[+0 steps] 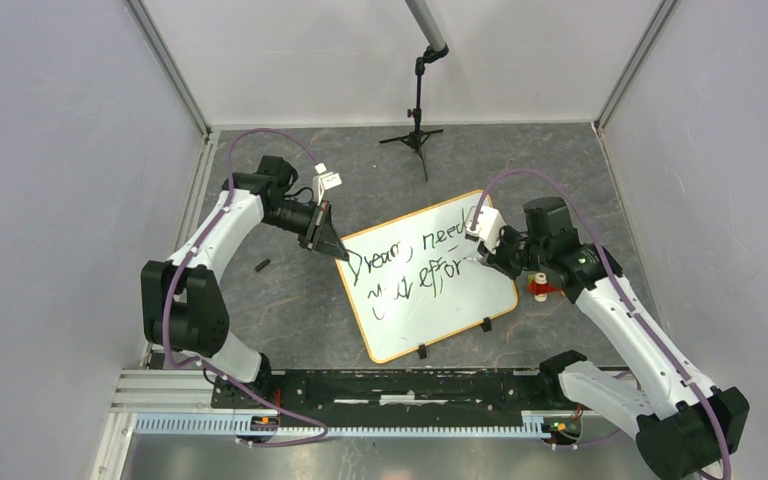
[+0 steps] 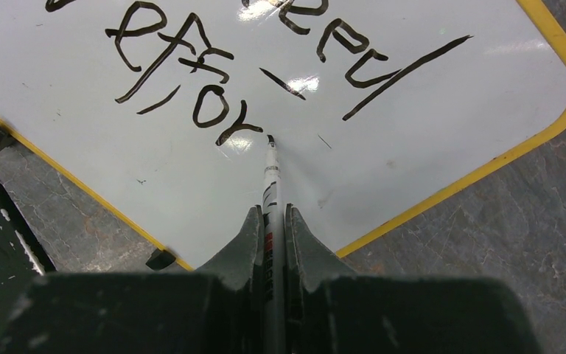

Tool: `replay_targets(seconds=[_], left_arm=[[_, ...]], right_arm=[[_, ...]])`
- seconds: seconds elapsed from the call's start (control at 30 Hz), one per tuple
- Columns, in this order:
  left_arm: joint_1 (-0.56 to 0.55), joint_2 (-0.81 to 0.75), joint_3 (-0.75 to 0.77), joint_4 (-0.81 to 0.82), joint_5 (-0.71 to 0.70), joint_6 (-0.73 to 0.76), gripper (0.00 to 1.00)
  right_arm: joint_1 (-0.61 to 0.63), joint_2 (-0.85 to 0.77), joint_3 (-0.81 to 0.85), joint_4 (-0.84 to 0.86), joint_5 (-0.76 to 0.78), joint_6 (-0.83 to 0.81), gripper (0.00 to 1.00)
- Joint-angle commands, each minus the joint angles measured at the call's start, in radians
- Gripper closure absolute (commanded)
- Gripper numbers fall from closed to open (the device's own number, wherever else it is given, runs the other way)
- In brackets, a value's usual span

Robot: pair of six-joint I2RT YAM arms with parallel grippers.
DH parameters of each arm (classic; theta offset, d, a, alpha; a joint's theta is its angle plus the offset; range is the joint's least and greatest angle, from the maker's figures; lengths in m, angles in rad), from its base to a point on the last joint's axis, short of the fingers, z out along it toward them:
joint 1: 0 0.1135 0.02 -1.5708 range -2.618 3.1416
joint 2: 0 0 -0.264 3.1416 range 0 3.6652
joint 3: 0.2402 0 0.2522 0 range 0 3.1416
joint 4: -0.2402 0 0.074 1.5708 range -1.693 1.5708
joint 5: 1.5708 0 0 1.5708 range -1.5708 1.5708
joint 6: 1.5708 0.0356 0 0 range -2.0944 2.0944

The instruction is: Write a sentence on the whiteboard

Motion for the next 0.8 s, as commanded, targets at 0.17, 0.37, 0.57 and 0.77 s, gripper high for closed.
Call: replay_targets(seconds=[0.17, 0.37, 0.57, 0.77], left_arm=[[-0.017, 0.028, -0.003, 0.044, -0.118, 0.016, 0.98], [-0.017, 0.031, 0.0, 0.043, -0.116, 0.013, 0.98], [-0.017, 0.031, 0.002, 0.044, -0.116, 0.013, 0.98], [-0.017, 0.031, -0.001, 0.044, -0.114, 0.015, 0.98]], right_arm=[[-0.041, 0.012, -0.003, 0.037, 0.088, -0.023, 1.0], [-0.046, 0.007, 0.009, 0.031, 0.09, -0.025, 1.0], [-0.046, -0.008, 0.043, -0.003, -0.032, -0.039, 1.0], [-0.046, 0.008, 0.058, 0.017, -0.048, -0.028, 1.0]])
